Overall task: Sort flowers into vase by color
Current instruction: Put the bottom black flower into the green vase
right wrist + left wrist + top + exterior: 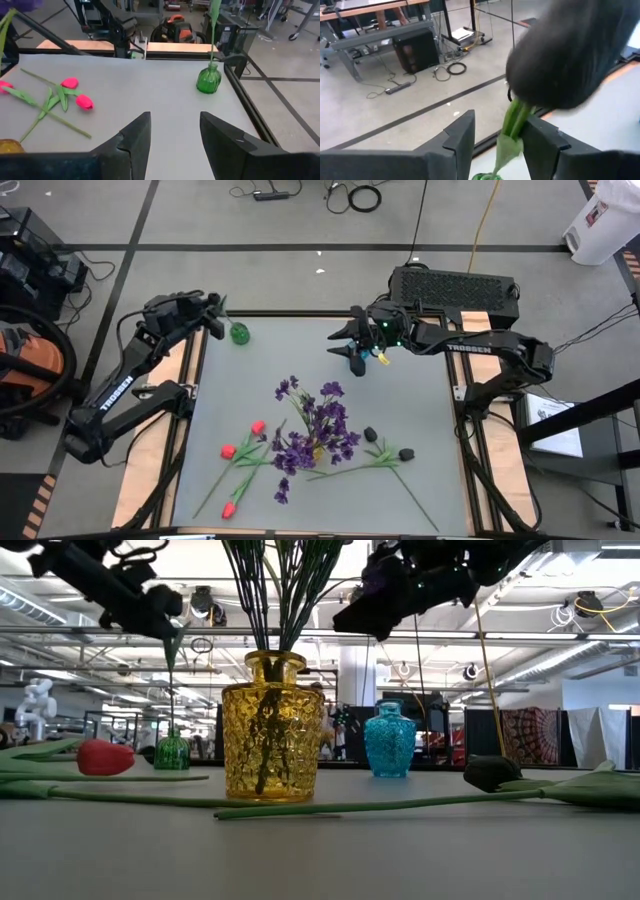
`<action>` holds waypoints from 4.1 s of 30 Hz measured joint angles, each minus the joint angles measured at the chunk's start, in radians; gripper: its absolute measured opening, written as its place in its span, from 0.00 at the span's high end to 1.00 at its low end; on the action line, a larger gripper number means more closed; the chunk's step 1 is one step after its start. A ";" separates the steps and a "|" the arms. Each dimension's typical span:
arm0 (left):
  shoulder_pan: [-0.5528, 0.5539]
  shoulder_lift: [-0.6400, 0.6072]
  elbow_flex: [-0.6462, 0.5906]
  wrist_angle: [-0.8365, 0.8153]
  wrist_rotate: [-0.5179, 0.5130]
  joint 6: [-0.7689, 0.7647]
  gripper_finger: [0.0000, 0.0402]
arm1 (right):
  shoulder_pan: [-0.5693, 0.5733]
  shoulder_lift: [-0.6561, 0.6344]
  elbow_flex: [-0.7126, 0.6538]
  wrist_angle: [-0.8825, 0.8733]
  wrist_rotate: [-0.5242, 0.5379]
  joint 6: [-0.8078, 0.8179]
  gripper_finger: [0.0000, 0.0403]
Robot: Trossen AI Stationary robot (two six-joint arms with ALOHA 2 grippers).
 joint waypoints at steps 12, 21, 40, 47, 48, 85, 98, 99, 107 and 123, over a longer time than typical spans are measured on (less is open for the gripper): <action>0.000 -0.134 0.074 -0.205 -0.031 -0.001 0.62 | 0.000 -0.096 0.000 -0.154 -0.001 0.008 0.60; 0.000 -0.164 0.100 -0.269 -0.031 -0.002 0.62 | 0.000 -0.137 0.000 -0.217 -0.001 0.017 0.60; 0.000 0.092 0.092 -0.242 0.001 0.006 0.62 | 0.001 -0.137 0.000 -0.198 0.000 -0.005 0.60; 0.000 0.142 0.092 -0.354 0.003 0.023 0.62 | 0.001 -0.137 -0.002 -0.206 0.000 -0.019 0.60; -0.001 0.142 0.092 -0.368 0.003 0.027 0.62 | 0.001 -0.137 -0.002 -0.206 0.000 -0.019 0.60; 0.000 0.109 0.235 -0.637 -0.002 0.031 0.62 | 0.001 -0.136 -0.002 -0.216 0.000 0.006 0.60; 0.000 0.106 0.373 -0.898 -0.063 0.031 0.62 | 0.001 -0.136 -0.002 -0.267 0.000 0.004 0.60; 0.000 0.103 0.385 -0.918 -0.062 0.031 0.62 | 0.001 -0.136 -0.002 -0.274 0.000 0.004 0.60; 0.000 0.042 0.413 -1.000 0.134 0.031 0.62 | 0.008 -0.136 -0.002 -0.393 0.000 0.008 0.60; 0.000 -0.213 0.413 -1.001 0.566 0.079 0.62 | 0.254 -0.136 -0.002 -0.461 -0.001 0.132 0.60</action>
